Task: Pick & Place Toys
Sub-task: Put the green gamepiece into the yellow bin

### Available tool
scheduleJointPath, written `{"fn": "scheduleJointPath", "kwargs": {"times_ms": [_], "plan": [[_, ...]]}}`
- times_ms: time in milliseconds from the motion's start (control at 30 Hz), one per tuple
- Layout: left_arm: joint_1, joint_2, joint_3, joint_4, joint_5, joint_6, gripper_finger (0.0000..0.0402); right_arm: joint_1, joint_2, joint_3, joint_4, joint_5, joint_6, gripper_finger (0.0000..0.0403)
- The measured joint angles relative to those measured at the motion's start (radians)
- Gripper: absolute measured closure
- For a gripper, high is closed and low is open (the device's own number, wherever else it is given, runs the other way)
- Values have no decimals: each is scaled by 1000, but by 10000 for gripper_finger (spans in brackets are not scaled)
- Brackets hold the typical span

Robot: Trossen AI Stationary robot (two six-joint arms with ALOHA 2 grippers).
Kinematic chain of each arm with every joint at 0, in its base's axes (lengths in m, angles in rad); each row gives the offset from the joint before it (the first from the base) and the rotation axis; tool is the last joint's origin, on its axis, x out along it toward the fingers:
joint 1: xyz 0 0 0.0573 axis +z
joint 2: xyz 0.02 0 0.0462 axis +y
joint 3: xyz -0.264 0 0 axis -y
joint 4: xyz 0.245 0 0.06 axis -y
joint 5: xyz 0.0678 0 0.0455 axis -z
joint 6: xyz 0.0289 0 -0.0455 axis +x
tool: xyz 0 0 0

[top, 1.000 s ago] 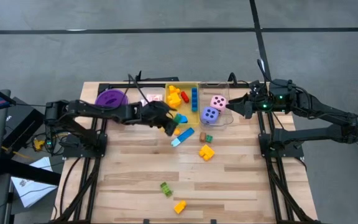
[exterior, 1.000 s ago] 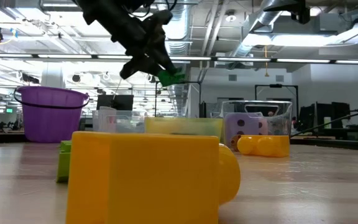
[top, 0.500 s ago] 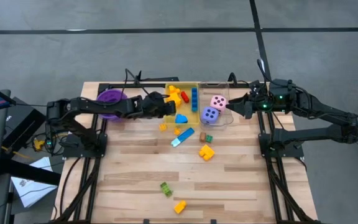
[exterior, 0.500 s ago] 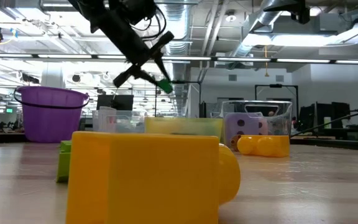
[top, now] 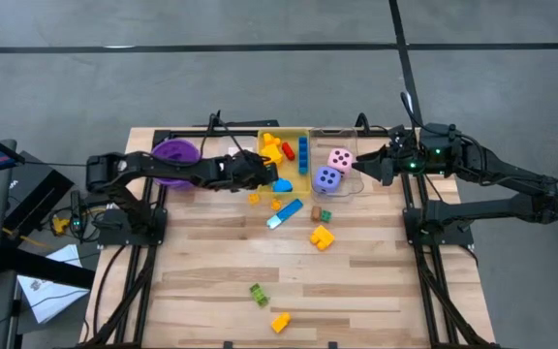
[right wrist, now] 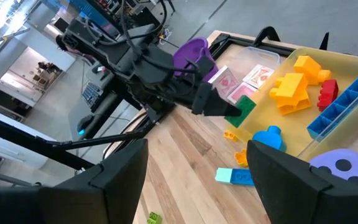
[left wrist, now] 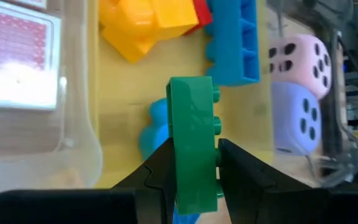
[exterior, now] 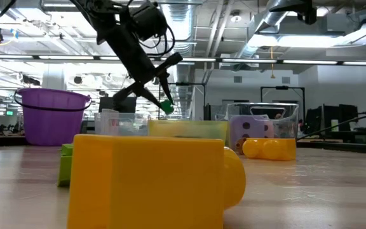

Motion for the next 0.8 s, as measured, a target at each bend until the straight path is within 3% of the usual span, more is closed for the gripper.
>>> {"fn": "scheduleJointPath", "kwargs": {"times_ms": [800], "plan": [[31,5,0,-76,-3,18,307,0,0,0,-26,0,-2,137]]}}
